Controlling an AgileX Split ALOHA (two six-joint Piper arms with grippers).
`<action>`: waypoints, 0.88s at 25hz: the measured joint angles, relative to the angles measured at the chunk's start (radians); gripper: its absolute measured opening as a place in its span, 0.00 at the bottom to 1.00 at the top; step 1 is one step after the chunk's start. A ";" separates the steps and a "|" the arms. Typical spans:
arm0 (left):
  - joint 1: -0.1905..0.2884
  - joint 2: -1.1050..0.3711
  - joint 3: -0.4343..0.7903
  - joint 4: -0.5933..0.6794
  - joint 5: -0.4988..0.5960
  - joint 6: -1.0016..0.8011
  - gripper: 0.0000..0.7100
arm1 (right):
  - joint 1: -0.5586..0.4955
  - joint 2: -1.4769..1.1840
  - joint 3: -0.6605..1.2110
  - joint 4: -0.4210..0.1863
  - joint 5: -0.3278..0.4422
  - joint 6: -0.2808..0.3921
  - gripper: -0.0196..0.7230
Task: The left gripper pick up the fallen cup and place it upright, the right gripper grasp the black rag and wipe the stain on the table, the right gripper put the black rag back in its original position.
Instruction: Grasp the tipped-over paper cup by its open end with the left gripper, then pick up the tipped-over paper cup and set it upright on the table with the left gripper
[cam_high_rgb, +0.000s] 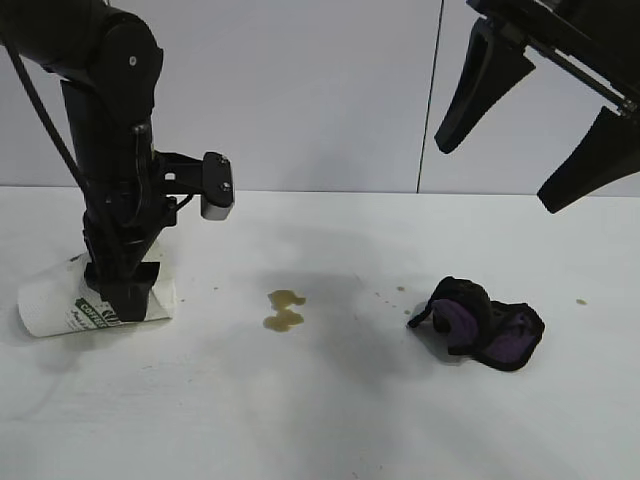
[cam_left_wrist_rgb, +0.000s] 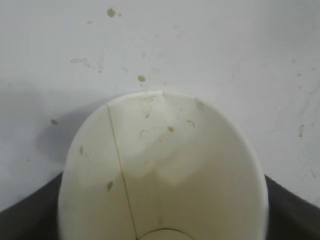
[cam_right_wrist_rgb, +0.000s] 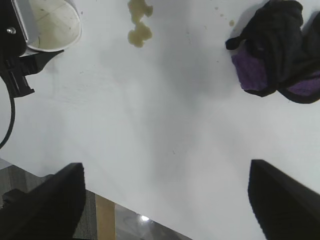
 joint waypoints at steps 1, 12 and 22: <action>0.000 -0.014 0.000 -0.006 -0.004 -0.002 0.71 | 0.000 0.000 0.000 0.000 0.000 0.000 0.85; 0.175 -0.253 0.001 -0.425 -0.189 -0.007 0.82 | 0.000 0.000 0.000 0.000 -0.014 0.000 0.85; 0.416 -0.321 0.160 -1.106 -0.194 0.490 0.82 | 0.000 0.000 0.000 0.000 -0.026 0.000 0.85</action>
